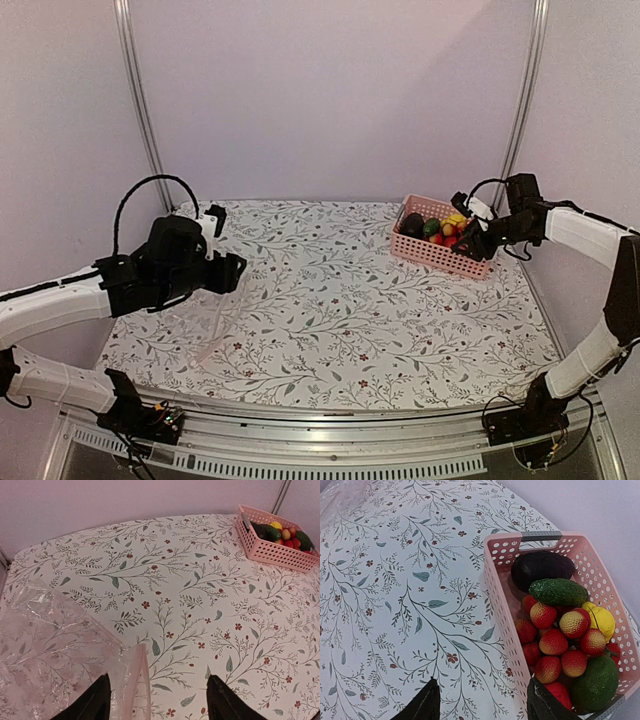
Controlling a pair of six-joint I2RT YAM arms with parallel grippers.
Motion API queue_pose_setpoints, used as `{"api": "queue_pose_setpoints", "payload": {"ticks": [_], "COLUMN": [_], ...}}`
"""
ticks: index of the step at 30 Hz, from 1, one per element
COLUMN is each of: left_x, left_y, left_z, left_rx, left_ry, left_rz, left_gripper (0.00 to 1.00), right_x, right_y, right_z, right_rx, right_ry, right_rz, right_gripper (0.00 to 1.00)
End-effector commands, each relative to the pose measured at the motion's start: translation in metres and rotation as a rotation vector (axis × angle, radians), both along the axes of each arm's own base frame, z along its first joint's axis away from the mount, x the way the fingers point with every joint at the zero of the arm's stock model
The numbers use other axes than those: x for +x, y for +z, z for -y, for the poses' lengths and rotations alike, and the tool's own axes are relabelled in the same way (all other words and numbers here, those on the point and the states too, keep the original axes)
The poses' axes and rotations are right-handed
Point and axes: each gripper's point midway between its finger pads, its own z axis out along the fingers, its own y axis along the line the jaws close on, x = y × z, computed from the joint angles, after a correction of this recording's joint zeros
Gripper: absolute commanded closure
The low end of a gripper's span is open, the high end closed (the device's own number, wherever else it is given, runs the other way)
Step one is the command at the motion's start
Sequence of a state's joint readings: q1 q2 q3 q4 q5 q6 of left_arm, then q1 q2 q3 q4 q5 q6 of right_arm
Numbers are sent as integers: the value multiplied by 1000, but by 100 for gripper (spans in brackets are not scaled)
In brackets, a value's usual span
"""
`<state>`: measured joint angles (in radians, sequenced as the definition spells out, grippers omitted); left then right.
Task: Place the food in the zip-top bag and seal the zipper
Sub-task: Adjust the bin at the center of the board.
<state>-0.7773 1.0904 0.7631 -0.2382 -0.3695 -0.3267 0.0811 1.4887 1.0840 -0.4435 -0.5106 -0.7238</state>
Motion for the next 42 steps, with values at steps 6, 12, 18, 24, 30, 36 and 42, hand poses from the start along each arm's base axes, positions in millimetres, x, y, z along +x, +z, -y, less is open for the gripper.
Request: {"api": "queue_pose_setpoints", "payload": {"ticks": [6, 12, 18, 24, 30, 36, 42], "left_x": [-2, 4, -1, -2, -7, -15, -21], "left_y": [-17, -11, -1, 11, 26, 27, 6], "left_z": [26, 49, 72, 80, 78, 53, 25], "left_rx": [-14, -23, -51, -68, -113, -63, 101], "left_ry": [-53, -100, -160, -183, -181, -121, -84], "left_rz": [-78, -66, -47, -16, 2, -18, -55], "left_gripper": [34, 33, 32, 32, 32, 29, 29], "right_x": [43, 55, 39, -16, -74, -44, 11], "right_y": [-29, -60, -91, -87, -50, -18, 14], "right_z": [10, 18, 23, -16, -72, -44, 9], "right_rx": [-124, -194, -244, -223, -39, -22, 37], "right_ry": [-33, -62, -85, 19, 141, -24, -228], "right_rz": [-75, -129, -219, -292, -399, -312, -204], "right_gripper": [48, 48, 47, 50, 47, 40, 45]}}
